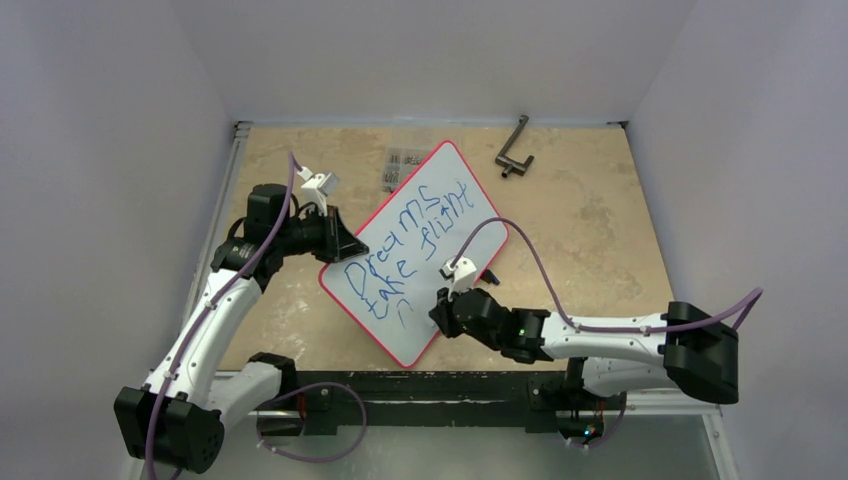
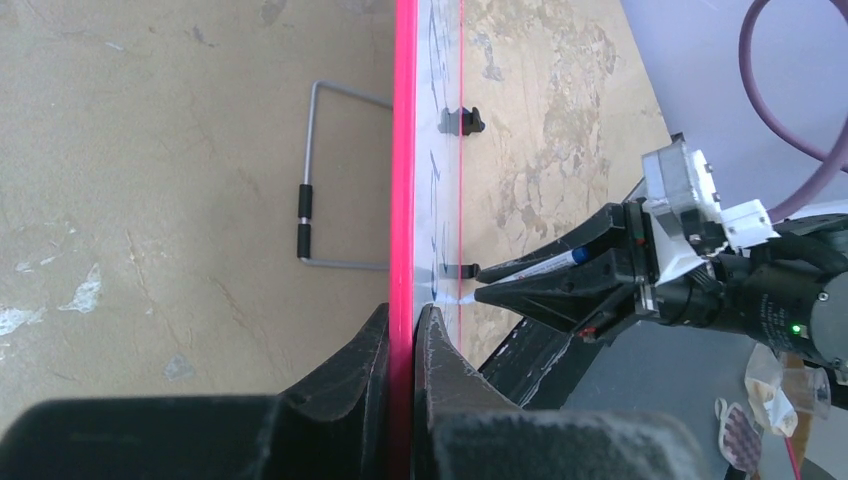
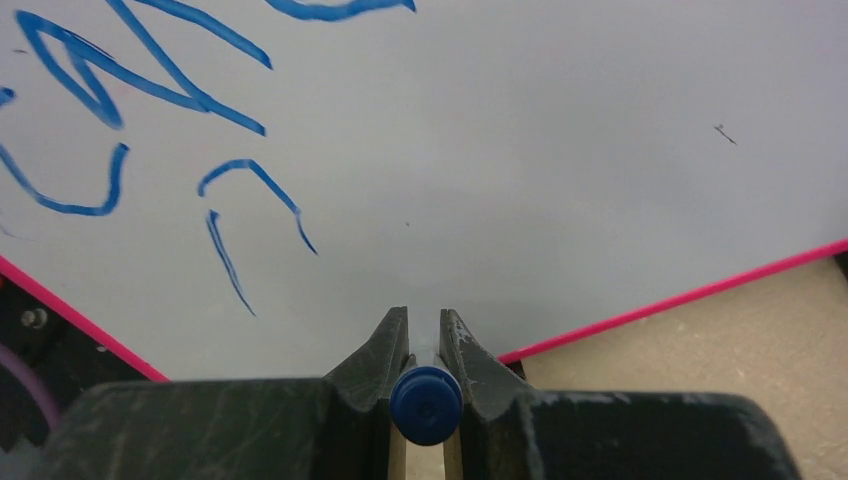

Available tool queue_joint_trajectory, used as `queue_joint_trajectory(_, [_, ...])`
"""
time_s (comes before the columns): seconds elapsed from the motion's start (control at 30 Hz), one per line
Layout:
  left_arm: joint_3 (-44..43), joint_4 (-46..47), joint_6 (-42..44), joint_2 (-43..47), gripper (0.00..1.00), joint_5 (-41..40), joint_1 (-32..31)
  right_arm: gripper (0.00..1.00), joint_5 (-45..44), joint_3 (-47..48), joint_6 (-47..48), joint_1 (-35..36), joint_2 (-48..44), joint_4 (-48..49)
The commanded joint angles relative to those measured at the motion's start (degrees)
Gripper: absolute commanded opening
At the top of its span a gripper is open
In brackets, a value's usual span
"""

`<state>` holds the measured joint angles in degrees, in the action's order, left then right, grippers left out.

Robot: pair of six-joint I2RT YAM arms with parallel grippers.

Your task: Write a sentence on the whiteboard

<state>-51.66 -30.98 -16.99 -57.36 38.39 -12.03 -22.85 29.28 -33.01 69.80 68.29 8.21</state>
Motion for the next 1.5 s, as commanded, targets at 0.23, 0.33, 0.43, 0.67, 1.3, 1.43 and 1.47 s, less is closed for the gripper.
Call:
queue_joint_trajectory(0.23, [0.2,-0.3,6.1,0.3,0.0,-6.1,-0.4,0.0,-1.8,0.8,2.3,-0.6,-11.4,0.9])
queue_joint_trajectory(0.33, [0.2,-0.3,6.1,0.4,0.0,-6.1,-0.5,0.0,-3.6,-1.1,2.8,-0.6,-13.3,7.9])
queue_joint_trajectory(0.43, [0.4,0.0,5.7,0.5,0.0,-6.0,-0.5,0.0,-5.7,-3.8,2.1,-0.7,-13.4,15.4])
queue_joint_trajectory(0.67, [1.2,0.0,1.3,1.3,0.0,-11.1,-0.4,0.0,-10.7,-10.1,1.2,-0.6,-9.4,31.8])
queue_joint_trajectory(1.3, [1.7,1.1,-1.2,-0.6,0.0,-9.8,0.4,0.0,-11.0,-12.8,2.6,-0.6,0.6,51.0])
queue_joint_trajectory(1.43, [1.7,1.1,-1.0,-0.7,0.0,-9.7,0.4,0.0,-10.7,-12.0,2.4,-0.6,2.8,51.1])
queue_joint_trajectory(1.47, [1.7,1.1,-1.0,-0.8,0.0,-9.7,0.4,0.0,-10.7,-12.0,2.2,-0.6,3.1,50.9])
